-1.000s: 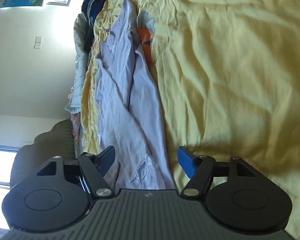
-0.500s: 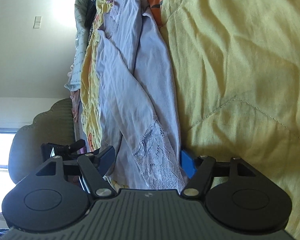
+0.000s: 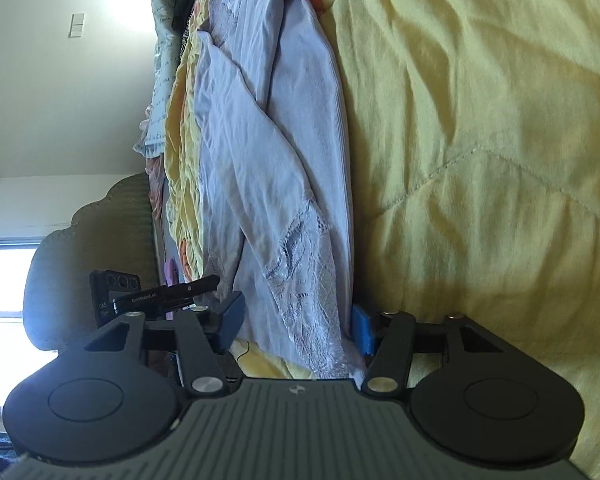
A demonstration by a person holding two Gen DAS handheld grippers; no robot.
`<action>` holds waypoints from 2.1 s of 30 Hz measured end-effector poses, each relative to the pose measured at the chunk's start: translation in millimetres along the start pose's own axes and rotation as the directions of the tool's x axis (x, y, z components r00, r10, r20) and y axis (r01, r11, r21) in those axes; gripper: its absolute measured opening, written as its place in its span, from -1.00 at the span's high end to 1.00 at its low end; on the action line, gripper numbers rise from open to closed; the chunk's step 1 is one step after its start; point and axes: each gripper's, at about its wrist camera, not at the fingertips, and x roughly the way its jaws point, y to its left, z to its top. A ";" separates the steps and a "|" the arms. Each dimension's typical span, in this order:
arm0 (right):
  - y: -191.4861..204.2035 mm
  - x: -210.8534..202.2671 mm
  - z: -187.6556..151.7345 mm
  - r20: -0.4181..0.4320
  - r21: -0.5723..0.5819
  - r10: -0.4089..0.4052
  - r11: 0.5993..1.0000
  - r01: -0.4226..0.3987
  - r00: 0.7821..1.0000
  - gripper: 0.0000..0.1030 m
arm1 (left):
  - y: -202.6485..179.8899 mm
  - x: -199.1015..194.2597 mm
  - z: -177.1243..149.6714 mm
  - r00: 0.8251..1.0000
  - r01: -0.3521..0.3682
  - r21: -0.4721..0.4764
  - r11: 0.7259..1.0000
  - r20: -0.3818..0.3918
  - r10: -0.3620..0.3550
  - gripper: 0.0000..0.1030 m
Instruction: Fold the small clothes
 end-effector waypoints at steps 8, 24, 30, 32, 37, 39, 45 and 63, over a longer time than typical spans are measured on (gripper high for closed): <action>-6.7 5.3 -8.6 -0.030 0.003 0.019 1.000 -0.019 0.999 0.79 | -17.5 -1.6 5.3 0.999 0.049 0.042 0.998 0.000 -0.049 0.87; 71.8 -29.0 111.3 0.155 -0.101 0.278 0.959 -0.264 0.948 0.80 | -71.7 -38.9 114.7 0.978 0.116 0.165 0.979 0.153 -0.142 0.86; 51.0 -22.8 91.7 0.117 -0.053 0.260 0.965 -0.256 0.958 0.80 | -25.2 -28.3 78.5 0.992 -0.020 0.054 0.998 0.129 0.013 -0.05; 41.5 -20.2 83.1 0.124 -0.021 0.253 0.967 -0.253 0.959 0.80 | -11.2 -24.1 60.7 0.991 -0.015 0.006 1.000 0.133 0.014 -0.12; 35.3 -19.9 67.0 0.136 -0.003 0.250 0.968 -0.252 0.959 0.79 | 1.1 -19.8 24.5 0.989 0.104 -0.085 0.991 0.111 -0.094 -0.12; 36.9 -20.4 65.2 0.138 -0.010 0.246 0.969 -0.246 0.960 0.79 | 9.8 -16.9 12.8 0.972 0.219 -0.178 0.959 0.125 -0.198 -0.12; 39.3 -17.9 69.1 0.129 -0.025 0.261 0.965 -0.260 0.957 0.79 | 30.8 9.1 -17.1 0.956 0.292 -0.418 0.860 0.133 -0.260 -0.12; 34.8 -15.3 68.7 0.124 -0.012 0.274 0.961 -0.275 0.954 0.77 | 16.1 29.2 -20.1 0.938 0.344 -0.386 0.856 0.191 -0.290 -0.12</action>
